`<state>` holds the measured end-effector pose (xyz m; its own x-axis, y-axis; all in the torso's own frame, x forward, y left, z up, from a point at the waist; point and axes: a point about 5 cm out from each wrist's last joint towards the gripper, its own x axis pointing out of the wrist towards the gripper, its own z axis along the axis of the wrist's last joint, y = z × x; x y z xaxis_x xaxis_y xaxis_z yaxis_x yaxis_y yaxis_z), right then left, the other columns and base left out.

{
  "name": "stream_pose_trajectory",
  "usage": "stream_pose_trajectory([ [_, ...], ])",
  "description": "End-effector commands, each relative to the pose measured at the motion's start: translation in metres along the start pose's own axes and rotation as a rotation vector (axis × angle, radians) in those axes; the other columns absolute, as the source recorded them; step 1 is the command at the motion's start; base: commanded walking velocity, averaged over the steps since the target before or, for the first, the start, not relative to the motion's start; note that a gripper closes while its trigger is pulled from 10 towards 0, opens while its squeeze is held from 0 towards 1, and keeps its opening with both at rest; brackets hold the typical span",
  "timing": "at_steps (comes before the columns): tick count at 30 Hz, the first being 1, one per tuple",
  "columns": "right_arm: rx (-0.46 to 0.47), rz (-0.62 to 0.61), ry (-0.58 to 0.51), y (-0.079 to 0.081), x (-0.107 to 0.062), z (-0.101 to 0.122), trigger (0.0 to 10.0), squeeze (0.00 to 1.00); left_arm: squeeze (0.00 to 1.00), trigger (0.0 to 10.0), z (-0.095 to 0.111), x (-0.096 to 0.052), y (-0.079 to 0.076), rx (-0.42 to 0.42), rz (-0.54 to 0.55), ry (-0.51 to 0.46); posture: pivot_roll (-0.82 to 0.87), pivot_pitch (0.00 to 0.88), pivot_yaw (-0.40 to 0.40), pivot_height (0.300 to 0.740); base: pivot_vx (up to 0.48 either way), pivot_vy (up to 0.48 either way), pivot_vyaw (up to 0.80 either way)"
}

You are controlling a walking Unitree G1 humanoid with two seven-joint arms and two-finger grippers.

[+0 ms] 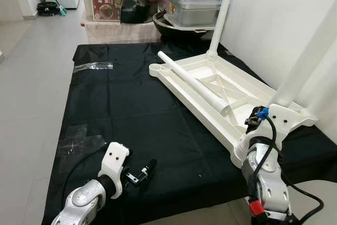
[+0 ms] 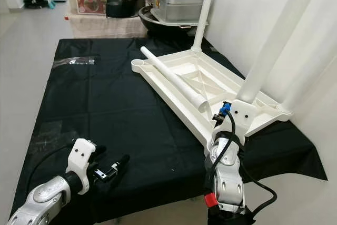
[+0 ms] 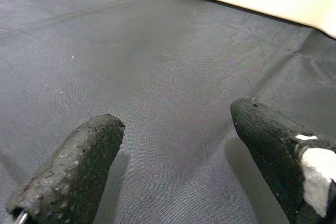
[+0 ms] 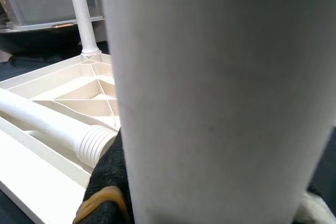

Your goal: Building children table

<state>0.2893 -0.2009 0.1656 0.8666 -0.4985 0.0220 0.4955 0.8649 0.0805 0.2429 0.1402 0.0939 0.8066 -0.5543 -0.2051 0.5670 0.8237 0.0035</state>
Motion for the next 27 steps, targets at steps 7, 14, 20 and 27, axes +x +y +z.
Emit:
stream_pose_trajectory([
  [7,0.000,-0.007,0.010,-0.002,0.002,0.003,10.0,0.00,0.00,10.0,-0.002,0.002,-0.003,0.001,-0.014,0.003,0.02,0.000,-0.092,0.740,0.000,0.000,0.00],
  [14,0.015,-0.008,0.009,-0.001,0.002,0.007,10.0,0.00,0.00,10.0,-0.002,0.002,-0.003,0.002,-0.014,0.003,0.02,0.000,-0.091,0.740,0.000,0.000,0.00],
  [20,0.030,-0.002,-0.014,0.002,0.003,0.016,10.0,0.00,0.00,10.0,-0.002,0.002,-0.003,0.002,-0.015,0.004,0.02,0.000,-0.091,0.740,0.000,0.000,0.00],
  [27,0.032,0.001,-0.020,0.002,0.004,0.018,10.0,0.00,0.00,10.0,-0.002,0.002,-0.004,0.001,-0.015,0.003,0.02,0.000,-0.093,0.740,0.000,0.000,0.00],
])
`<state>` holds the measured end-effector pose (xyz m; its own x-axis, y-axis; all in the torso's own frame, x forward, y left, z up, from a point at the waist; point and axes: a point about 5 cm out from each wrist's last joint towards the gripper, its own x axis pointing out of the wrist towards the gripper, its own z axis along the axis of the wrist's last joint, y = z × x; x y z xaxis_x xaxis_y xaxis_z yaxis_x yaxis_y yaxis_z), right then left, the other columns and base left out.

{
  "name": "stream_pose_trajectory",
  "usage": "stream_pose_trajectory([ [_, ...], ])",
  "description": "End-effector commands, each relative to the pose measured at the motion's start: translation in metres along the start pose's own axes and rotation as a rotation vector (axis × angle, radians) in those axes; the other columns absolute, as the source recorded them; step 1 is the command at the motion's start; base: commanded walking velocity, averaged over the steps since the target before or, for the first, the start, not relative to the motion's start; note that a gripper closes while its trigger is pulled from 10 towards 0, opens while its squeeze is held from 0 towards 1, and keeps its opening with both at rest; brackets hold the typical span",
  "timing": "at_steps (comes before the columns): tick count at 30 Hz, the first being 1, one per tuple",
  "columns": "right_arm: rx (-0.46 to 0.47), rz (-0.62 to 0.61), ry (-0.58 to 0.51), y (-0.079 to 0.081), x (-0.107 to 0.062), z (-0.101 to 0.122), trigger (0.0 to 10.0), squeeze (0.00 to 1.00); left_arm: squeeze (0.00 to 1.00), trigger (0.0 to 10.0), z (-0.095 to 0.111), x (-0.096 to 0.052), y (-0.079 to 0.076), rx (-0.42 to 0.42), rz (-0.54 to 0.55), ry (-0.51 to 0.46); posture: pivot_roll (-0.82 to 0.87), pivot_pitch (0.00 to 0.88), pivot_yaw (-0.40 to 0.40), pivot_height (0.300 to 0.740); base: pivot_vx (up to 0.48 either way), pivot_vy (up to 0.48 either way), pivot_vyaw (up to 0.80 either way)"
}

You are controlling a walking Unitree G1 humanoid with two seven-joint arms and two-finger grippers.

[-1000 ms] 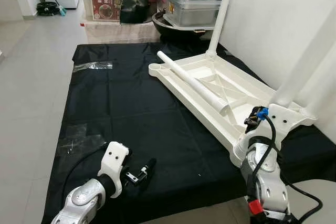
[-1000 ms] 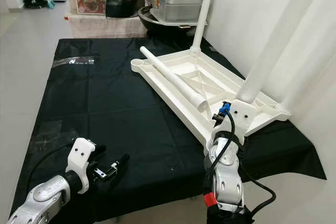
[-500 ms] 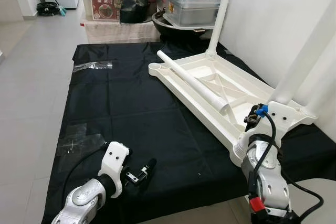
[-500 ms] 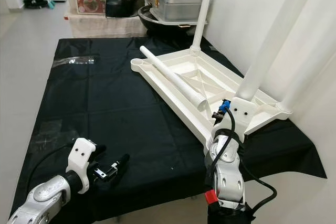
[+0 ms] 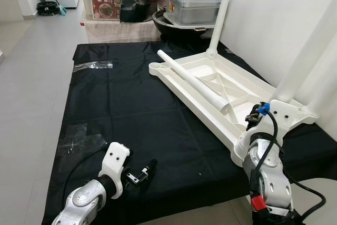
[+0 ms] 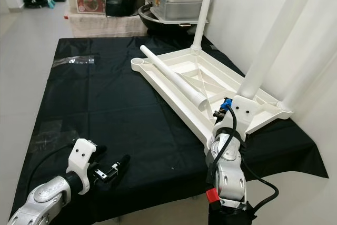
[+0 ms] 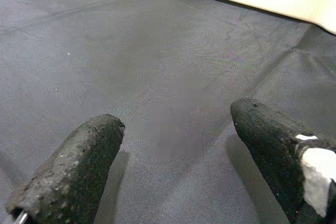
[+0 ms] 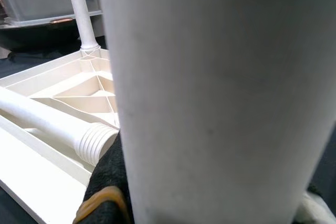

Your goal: Building children table

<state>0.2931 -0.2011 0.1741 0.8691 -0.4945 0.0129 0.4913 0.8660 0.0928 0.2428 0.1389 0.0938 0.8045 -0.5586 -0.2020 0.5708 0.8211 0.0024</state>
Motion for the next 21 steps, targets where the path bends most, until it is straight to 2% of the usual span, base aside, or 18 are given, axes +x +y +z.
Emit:
stream_pose_trajectory([
  [1,0.021,-0.004,-0.029,-0.0001,0.0001,0.0100,10.0,0.00,0.00,10.0,-0.0020,0.0018,-0.0024,0.002,-0.010,0.007,0.02,0.000,-0.092,0.740,0.000,0.000,0.00],
  [10,0.031,-0.005,-0.036,0.0003,-0.0003,0.0117,10.0,0.01,0.00,10.0,-0.0018,0.0020,-0.0023,0.003,-0.011,0.007,0.02,0.000,-0.091,0.740,0.000,0.000,0.00],
  [11,0.034,-0.006,-0.038,0.0001,-0.0004,0.0120,10.0,0.38,0.00,10.0,-0.0020,0.0020,-0.0025,0.003,-0.012,0.008,0.02,0.000,-0.090,0.740,0.000,0.000,0.00],
  [12,0.038,-0.007,-0.041,-0.0003,-0.0006,0.0127,10.0,0.84,0.00,10.0,-0.0022,0.0021,-0.0027,0.003,-0.013,0.009,0.02,0.000,-0.089,0.740,0.000,0.000,0.00],
  [16,0.039,-0.008,-0.042,-0.0005,-0.0008,0.0130,10.0,0.84,0.00,10.0,-0.0023,0.0021,-0.0029,0.003,-0.013,0.009,0.02,0.000,-0.089,0.740,0.000,0.000,0.00],
  [17,0.042,-0.008,-0.047,-0.0006,-0.0008,0.0135,10.0,1.00,0.00,10.0,-0.0024,0.0021,-0.0030,0.003,-0.014,0.010,0.02,0.000,-0.089,0.740,0.000,0.000,0.00],
  [21,0.058,0.005,-0.082,0.0002,-0.0022,0.0185,10.0,1.00,0.00,10.0,-0.0027,0.0021,-0.0029,0.003,-0.015,0.012,0.02,0.000,-0.088,0.740,0.000,0.000,0.00],
])
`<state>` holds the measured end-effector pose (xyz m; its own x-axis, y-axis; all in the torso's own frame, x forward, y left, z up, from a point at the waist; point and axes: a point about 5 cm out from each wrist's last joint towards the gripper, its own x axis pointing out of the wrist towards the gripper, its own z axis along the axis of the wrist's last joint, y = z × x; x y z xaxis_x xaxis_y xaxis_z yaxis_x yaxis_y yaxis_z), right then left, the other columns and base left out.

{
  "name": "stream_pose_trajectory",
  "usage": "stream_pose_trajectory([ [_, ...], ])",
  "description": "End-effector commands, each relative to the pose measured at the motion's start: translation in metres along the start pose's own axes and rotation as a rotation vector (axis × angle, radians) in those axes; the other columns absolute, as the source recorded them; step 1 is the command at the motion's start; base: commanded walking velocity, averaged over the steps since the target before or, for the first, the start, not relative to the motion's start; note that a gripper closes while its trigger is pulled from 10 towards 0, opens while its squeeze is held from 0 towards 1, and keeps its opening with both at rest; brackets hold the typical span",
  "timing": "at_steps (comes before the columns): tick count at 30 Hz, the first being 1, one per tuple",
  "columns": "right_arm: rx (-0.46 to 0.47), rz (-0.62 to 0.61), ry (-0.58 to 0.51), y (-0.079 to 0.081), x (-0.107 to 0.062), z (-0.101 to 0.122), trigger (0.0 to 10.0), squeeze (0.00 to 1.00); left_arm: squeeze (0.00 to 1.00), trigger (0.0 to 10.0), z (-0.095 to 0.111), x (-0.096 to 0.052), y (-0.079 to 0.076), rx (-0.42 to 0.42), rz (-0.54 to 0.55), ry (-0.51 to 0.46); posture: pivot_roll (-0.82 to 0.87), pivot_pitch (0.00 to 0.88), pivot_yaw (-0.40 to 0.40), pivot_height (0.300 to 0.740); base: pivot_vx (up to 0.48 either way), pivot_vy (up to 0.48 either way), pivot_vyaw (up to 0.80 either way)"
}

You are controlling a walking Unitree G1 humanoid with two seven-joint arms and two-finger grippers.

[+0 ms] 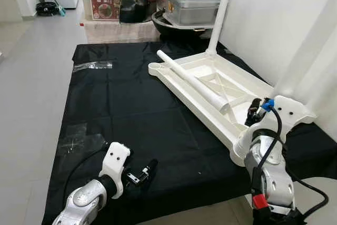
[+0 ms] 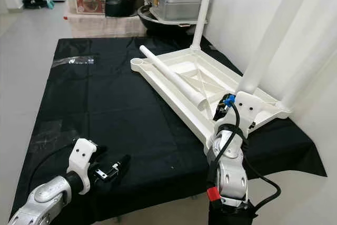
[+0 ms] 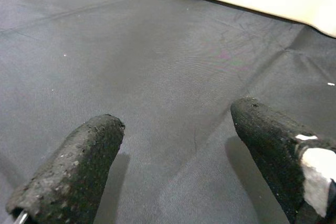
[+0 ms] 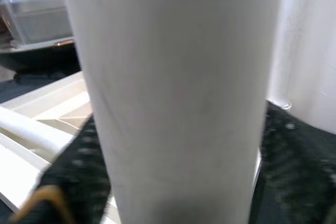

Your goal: Building children table

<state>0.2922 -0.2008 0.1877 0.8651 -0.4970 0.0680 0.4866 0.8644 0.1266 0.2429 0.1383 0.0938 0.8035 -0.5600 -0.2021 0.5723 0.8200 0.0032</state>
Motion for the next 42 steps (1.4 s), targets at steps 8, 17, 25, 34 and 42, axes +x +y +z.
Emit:
stream_pose_trajectory([
  [8,0.025,-0.003,-0.032,-0.002,-0.001,0.006,10.0,1.00,0.00,10.0,-0.003,0.002,-0.002,0.002,-0.013,0.013,0.02,0.000,-0.086,0.740,0.000,0.000,0.00],
  [17,0.027,0.035,-0.048,-0.002,0.002,0.013,10.0,0.82,0.00,10.0,-0.003,0.002,-0.002,0.003,-0.019,0.016,0.02,0.000,-0.082,0.740,0.000,0.000,0.00],
  [25,0.021,0.146,-0.053,0.002,0.005,0.018,10.0,0.00,0.00,10.0,-0.004,0.001,-0.003,0.000,-0.027,0.018,0.01,0.000,-0.080,0.740,0.000,0.000,0.00],
  [34,-0.002,0.198,-0.036,0.003,0.006,0.016,10.0,0.00,0.00,10.0,-0.004,0.002,-0.004,0.000,-0.031,0.021,0.01,0.000,-0.080,0.740,0.000,0.000,0.00],
  [42,-0.009,0.231,-0.033,0.003,0.008,0.018,10.0,0.00,0.00,10.0,-0.005,0.002,-0.004,-0.001,-0.035,0.022,0.01,0.000,-0.079,0.740,0.000,0.000,0.00],
])
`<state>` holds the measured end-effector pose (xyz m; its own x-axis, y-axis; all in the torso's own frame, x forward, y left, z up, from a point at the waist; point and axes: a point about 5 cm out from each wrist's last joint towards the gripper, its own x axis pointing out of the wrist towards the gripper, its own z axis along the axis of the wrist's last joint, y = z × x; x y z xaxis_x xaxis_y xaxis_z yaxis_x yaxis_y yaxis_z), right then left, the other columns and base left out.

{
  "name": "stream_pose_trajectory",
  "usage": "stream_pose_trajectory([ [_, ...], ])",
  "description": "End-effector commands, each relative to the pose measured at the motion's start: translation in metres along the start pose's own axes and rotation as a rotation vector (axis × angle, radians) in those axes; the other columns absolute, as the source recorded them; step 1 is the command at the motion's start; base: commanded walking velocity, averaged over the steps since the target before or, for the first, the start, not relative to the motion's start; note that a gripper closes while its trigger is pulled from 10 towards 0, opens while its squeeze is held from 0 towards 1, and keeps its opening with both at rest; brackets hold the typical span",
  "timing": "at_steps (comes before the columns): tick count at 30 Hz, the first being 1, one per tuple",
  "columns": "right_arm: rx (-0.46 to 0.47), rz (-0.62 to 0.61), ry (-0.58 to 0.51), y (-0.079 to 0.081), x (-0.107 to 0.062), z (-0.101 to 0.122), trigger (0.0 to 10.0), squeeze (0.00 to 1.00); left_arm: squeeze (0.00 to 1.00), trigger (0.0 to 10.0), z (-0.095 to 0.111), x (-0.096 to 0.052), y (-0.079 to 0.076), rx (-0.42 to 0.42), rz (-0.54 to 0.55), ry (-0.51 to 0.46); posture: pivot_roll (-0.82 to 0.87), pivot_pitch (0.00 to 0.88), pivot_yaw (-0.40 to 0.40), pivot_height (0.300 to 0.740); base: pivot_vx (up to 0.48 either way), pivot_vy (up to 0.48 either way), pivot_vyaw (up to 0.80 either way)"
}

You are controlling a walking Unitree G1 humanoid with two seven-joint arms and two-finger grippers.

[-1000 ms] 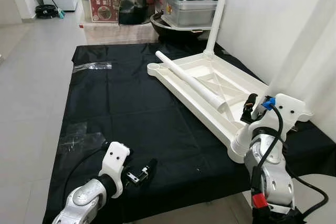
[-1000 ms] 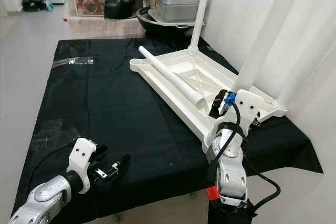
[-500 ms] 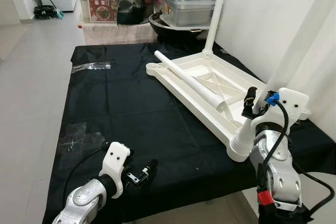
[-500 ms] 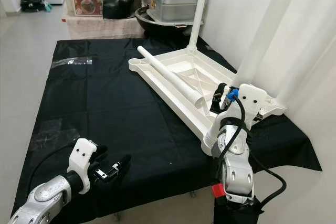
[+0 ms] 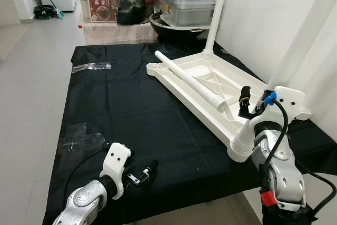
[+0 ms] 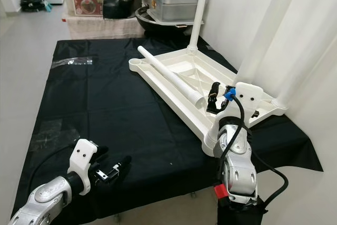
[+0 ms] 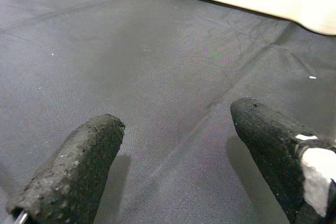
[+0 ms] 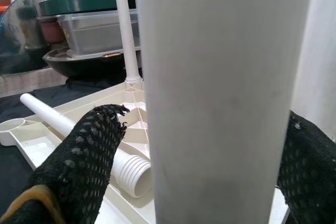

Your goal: Building children table

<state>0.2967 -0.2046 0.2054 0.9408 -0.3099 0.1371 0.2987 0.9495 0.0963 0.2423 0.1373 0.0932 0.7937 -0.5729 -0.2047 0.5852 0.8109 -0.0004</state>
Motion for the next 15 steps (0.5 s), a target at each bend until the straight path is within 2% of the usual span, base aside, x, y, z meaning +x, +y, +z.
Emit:
stream_pose_trajectory([
  [1,0.002,0.027,0.014,0.0012,0.0013,0.0005,10.0,0.00,0.00,10.0,-0.0041,0.0022,-0.0033,-0.001,-0.019,0.019,0.01,0.000,-0.079,0.740,0.000,0.000,0.00],
  [15,-0.026,0.120,0.023,0.0007,-0.0002,0.0022,10.0,0.00,0.00,10.0,-0.0053,0.0025,-0.0042,-0.003,-0.027,0.023,0.00,0.000,-0.078,0.740,0.000,0.000,0.00],
])
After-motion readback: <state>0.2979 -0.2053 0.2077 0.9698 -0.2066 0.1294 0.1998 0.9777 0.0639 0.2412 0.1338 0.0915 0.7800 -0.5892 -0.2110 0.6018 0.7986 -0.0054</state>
